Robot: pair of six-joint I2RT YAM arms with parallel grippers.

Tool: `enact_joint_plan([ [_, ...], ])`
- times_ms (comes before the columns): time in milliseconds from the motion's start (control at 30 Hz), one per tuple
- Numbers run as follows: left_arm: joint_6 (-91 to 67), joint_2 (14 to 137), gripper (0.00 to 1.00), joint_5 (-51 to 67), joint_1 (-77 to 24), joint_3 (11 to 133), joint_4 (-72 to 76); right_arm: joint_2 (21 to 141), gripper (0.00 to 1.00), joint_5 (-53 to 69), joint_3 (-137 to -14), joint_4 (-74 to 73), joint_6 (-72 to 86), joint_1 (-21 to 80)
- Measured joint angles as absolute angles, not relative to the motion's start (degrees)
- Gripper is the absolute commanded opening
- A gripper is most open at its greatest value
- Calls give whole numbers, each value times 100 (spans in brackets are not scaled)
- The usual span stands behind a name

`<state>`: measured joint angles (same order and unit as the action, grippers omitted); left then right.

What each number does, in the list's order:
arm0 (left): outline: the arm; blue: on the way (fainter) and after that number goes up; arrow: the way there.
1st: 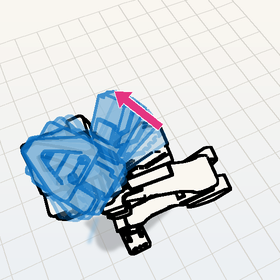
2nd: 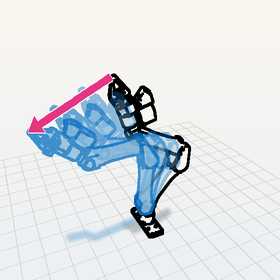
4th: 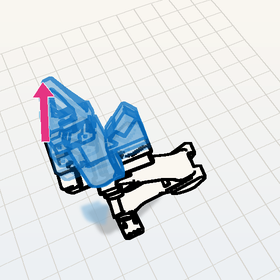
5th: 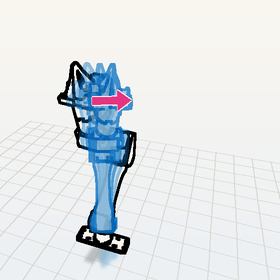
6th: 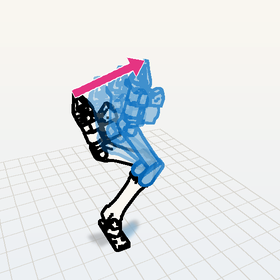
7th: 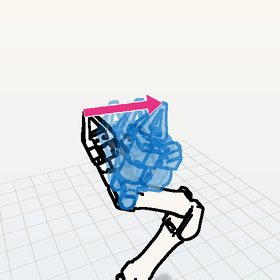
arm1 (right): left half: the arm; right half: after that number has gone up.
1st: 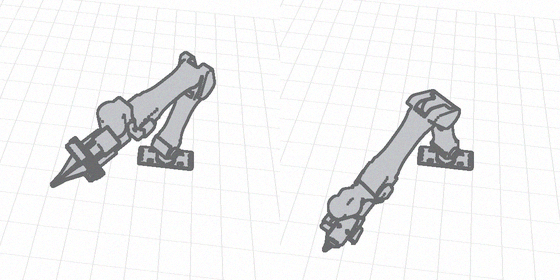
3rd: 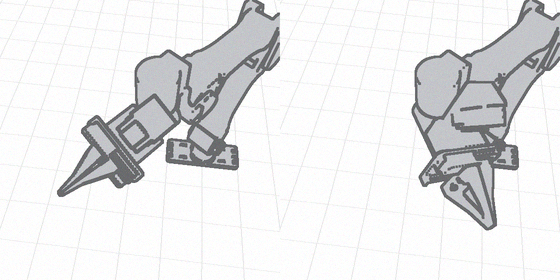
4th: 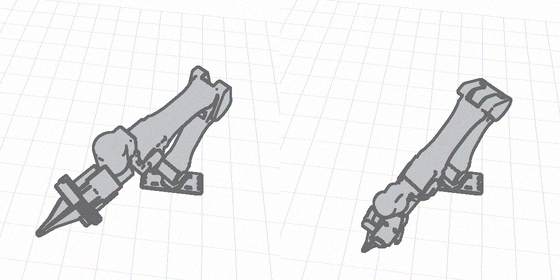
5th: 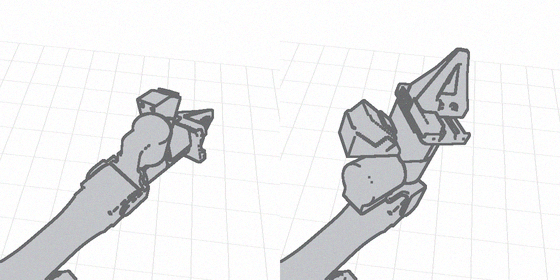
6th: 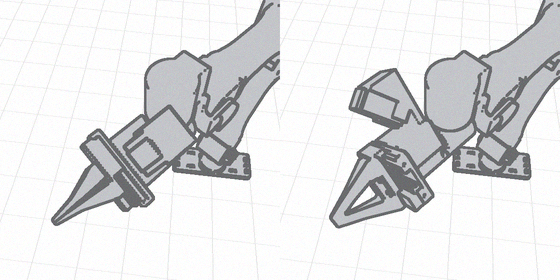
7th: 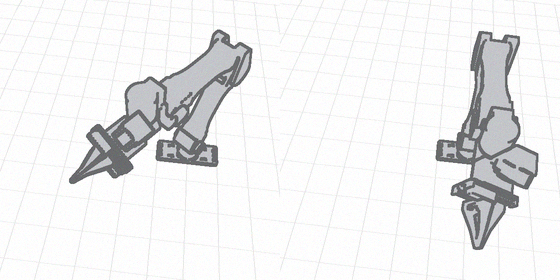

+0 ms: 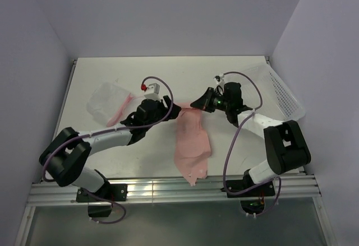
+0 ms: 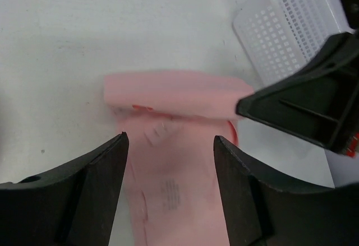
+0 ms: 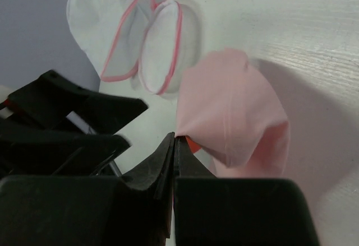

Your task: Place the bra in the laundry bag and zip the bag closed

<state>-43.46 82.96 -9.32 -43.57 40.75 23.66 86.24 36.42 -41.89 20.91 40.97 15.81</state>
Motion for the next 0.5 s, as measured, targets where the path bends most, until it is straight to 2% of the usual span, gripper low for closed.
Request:
enact_joint_plan([
  [167, -4438, 8980, 67, -687, -4191, 4313, 2650, 8447, 0, 3671, -4064, 2145, 4058, 1579],
  [200, -4475, 9015, 63, -679, -4191, 4313, 2657, 8434, 0, 3673, -4064, 2145, 4056, 1579],
  [233, -4521, 9015, 55, -670, -4195, 4289, 2698, 8412, 0, 3667, -4064, 2145, 4056, 1579],
  [333, -4580, 8764, 49, -685, -4276, 4005, 2915, 8405, 0, 3647, -4169, 2071, 4047, 1579],
  [367, -4587, 8589, 43, -698, -4357, 3868, 2917, 8449, 0, 3640, -4268, 2036, 4034, 1579],
  [500, -4626, 8143, 41, -679, -5013, 3708, 2899, 9013, 0, 3625, -5107, 1979, 3988, 1564],
])
